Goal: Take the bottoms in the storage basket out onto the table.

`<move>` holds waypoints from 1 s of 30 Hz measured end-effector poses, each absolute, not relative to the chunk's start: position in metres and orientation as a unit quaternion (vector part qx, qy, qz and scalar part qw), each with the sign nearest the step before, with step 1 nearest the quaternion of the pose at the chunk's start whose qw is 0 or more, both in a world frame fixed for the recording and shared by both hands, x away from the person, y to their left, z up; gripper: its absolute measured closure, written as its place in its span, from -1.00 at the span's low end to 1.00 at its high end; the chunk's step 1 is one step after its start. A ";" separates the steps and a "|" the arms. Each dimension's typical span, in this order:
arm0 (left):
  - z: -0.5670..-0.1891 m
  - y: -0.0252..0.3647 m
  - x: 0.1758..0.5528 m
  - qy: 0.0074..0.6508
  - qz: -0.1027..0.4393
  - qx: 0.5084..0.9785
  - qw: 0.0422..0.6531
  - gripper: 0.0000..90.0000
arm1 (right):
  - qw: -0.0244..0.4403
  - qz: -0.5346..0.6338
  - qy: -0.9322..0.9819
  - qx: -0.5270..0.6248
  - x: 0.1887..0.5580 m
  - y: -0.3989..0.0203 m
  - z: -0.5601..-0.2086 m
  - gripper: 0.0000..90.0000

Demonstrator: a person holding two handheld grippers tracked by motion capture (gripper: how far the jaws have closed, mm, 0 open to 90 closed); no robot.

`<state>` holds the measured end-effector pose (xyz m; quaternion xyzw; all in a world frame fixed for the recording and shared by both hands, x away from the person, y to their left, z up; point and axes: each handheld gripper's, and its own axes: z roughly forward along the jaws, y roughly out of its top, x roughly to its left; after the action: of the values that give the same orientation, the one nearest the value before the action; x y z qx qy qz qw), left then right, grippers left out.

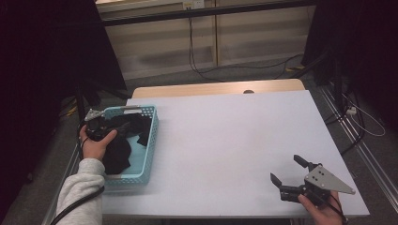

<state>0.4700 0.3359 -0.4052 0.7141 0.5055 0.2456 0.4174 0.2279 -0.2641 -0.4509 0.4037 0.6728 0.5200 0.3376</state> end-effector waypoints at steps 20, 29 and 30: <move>-0.426 0.342 0.478 0.521 0.242 0.730 0.371 -0.89 | 0.333 0.519 0.681 0.397 0.229 -0.260 -0.452 -0.95; -0.432 0.335 0.483 0.521 0.240 0.738 0.356 -0.95 | 0.331 0.518 0.680 0.398 0.229 -0.262 -0.453 -0.95; -0.432 0.335 0.483 0.521 0.241 0.738 0.355 -0.96 | 0.331 0.518 0.681 0.398 0.229 -0.262 -0.453 -0.95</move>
<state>0.4828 0.3349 -0.4324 0.7378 0.5209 0.2410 0.3551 0.2290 -0.2620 -0.4532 0.3977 0.6811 0.5179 0.3313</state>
